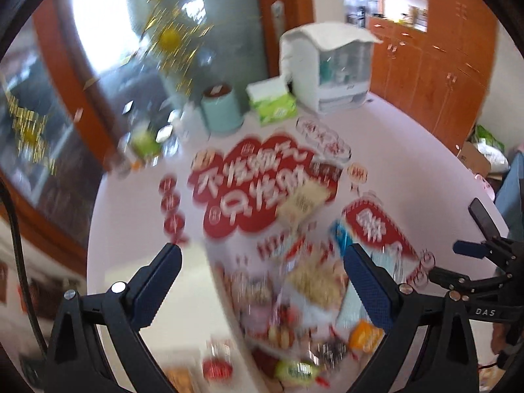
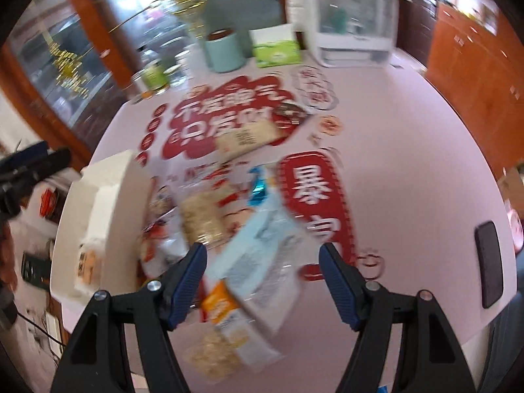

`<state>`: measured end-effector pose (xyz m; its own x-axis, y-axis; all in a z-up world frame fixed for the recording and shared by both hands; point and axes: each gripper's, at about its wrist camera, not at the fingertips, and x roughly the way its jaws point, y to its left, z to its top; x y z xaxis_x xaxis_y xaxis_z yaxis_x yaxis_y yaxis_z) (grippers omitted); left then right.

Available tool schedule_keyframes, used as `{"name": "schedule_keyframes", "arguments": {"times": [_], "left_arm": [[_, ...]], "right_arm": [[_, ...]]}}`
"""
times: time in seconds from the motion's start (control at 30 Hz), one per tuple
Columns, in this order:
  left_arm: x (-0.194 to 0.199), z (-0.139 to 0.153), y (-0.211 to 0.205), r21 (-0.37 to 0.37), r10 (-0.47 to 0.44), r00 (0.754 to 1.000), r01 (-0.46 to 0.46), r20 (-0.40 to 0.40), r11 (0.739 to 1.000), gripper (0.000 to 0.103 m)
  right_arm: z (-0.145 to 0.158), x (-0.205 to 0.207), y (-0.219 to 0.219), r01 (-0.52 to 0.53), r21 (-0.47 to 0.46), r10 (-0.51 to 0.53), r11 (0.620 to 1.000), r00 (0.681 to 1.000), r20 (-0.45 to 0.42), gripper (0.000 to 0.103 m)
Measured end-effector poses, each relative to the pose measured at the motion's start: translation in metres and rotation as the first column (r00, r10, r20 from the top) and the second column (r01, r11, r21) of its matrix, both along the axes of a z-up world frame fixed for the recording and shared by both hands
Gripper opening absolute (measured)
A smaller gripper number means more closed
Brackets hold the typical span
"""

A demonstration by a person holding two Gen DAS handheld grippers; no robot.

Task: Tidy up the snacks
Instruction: 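Grasp the brown biscuit packet with left gripper while right grasps clear white bag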

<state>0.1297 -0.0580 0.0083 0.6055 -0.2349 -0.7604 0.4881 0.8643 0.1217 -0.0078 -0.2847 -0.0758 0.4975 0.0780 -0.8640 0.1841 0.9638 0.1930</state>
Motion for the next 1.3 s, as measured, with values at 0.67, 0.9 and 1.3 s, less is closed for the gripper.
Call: {"name": "schedule_keyframes", "arguments": {"times": [0.67,0.9,1.3], "left_arm": [[0.155,-0.149,-0.144,0.226,-0.281,0.903,0.363,-0.323,0.904,0.099],[0.172,-0.217,-0.161,0.309,-0.269,0.865,0.417,-0.424,0.855,0.099],[0.204,-0.256,-0.165,0.228,-0.247,0.81,0.418,-0.532,0.879,0.1]], "right_arm": [[-0.116,0.027,-0.05,0.051,0.269,0.016,0.962,0.971,-0.239,0.071],[-0.138,0.04,-0.042,0.035,0.318,0.058,0.947,0.959,-0.279,0.071],[-0.141,0.053,-0.035,0.009,0.283,0.062,0.959,0.968,-0.241,0.068]]}}
